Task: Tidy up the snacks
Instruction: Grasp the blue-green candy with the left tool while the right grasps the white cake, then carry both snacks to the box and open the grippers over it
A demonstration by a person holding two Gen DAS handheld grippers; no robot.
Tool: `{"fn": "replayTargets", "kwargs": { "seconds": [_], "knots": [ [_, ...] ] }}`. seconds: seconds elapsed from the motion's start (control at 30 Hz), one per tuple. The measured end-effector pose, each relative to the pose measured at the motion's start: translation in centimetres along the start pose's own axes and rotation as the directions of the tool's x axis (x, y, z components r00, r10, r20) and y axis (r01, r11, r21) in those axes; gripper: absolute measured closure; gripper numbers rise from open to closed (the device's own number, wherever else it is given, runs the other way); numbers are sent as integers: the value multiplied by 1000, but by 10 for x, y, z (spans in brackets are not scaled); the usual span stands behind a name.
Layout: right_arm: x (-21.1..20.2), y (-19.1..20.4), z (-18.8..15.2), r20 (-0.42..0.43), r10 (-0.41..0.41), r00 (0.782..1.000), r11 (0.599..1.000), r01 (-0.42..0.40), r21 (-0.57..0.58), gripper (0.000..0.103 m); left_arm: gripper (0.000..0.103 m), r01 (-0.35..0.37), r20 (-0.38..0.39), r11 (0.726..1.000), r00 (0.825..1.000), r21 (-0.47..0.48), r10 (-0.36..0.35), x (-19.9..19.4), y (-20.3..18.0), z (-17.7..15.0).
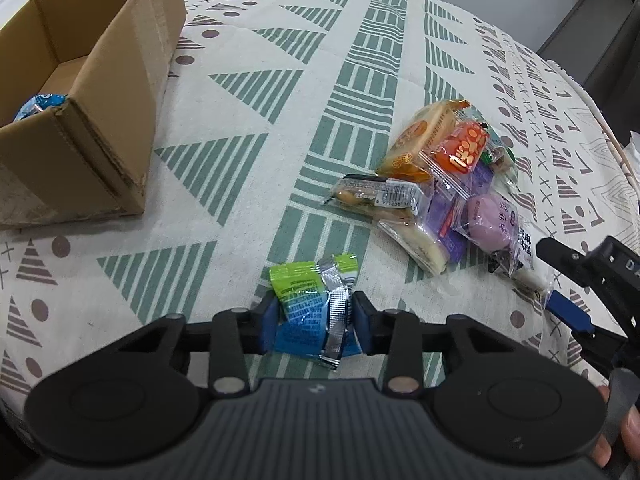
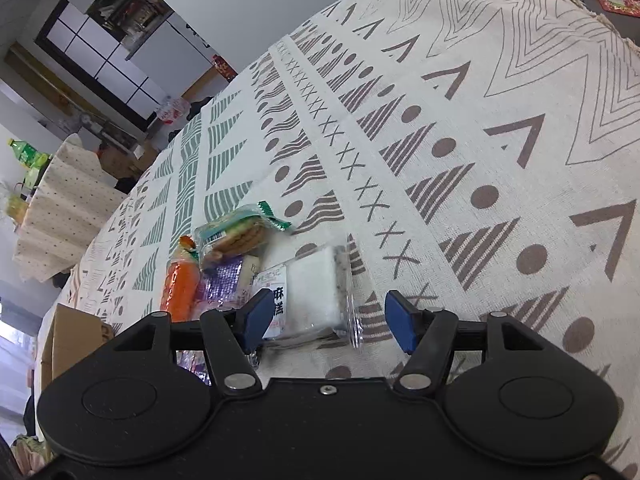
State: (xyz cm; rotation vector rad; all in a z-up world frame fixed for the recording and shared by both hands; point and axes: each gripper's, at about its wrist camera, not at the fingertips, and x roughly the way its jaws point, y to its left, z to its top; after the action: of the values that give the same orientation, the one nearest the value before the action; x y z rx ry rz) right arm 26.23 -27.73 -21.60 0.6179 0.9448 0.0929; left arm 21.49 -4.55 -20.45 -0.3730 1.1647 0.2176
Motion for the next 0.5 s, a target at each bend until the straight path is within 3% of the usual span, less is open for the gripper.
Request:
{"fn": "replayTargets", "kwargs": {
  "seconds": [0.1,0.17,0.27,0.37,0.5],
  "knots": [
    [4,1,0,-14,-2,1000,1000,2,-9,42,69,0,8,1000,1000,6,0,-1,0,-1],
    [5,4,-1,-18,-12,1000,999,12,-30,59,69,12,8,1000,1000,1,-12,-3,1,-1],
    [2,3,-4,-45,13,999,1000,-14,-18,71,70,21,28,1000,999,-2,-21,-9,3,-1],
    [-5,5,-4,-34,14,999,999,-15,-28,82,70,37,55,999,998,-7,-37,-18,4,0],
    [-21,10,-5,3,25,1000,999,-25,-43,88,70,58,98,998,994,-15,-56,-32,6,2]
  ]
}}
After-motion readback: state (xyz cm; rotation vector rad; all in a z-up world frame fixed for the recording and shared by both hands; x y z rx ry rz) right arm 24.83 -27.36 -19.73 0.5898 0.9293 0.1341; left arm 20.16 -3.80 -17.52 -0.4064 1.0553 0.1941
